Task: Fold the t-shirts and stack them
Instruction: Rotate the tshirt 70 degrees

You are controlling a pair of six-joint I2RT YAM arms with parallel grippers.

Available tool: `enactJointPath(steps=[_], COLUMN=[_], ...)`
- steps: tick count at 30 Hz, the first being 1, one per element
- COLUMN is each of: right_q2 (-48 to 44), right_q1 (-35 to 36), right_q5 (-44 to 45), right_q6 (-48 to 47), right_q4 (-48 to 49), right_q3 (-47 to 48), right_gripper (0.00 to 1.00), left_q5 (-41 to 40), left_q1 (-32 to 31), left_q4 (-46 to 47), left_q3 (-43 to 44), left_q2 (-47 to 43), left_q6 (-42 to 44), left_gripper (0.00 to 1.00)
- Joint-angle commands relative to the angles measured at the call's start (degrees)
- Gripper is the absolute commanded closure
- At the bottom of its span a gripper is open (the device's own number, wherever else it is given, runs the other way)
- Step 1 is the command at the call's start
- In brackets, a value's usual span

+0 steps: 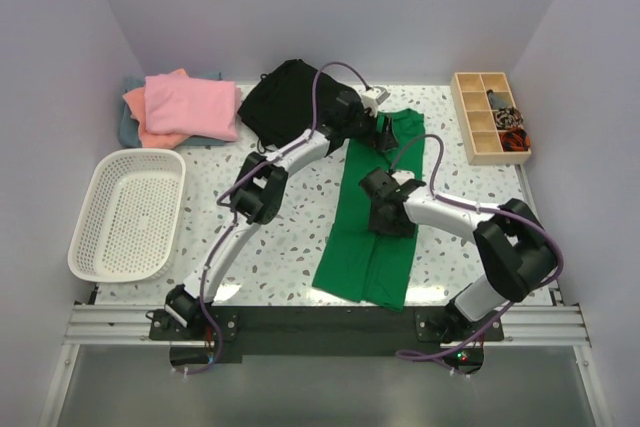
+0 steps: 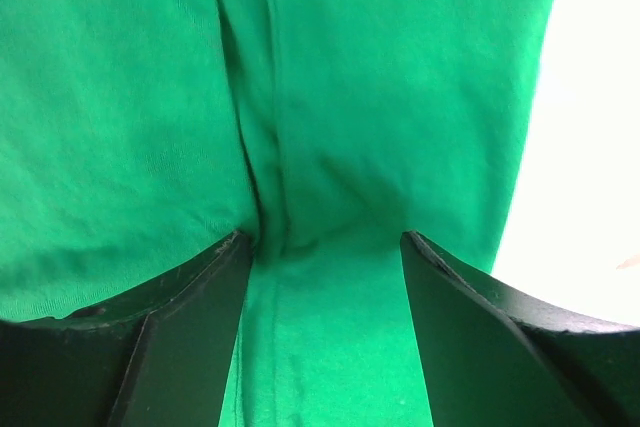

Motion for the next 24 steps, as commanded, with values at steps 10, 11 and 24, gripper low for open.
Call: enactJointPath(steps=[10, 11, 24], right_q2=[-13.0, -14.6, -28.6], right_q1=[-0.5, -0.5, -0.5], right_q5=[-2.0, -0.8, 18.4], right_q6=[-6.6, -6.2, 6.3], right_q4=[-2.5, -3.7, -27.0], right_q3=[0.2, 1.6, 7.2], right_gripper=[0.30, 0.30, 0.27], left_q5=[-2.9, -2.9, -12.2], left_q1=[0.4, 0.4, 0.2], left_q4=[10.7, 11.1, 20.1], left_q3=[5.1, 4.3, -41.8], left_q2=[1.7, 0.5, -43.2], left_q6=[1.9, 2.3, -2.0], left_gripper=[0.00, 0.00, 0.00])
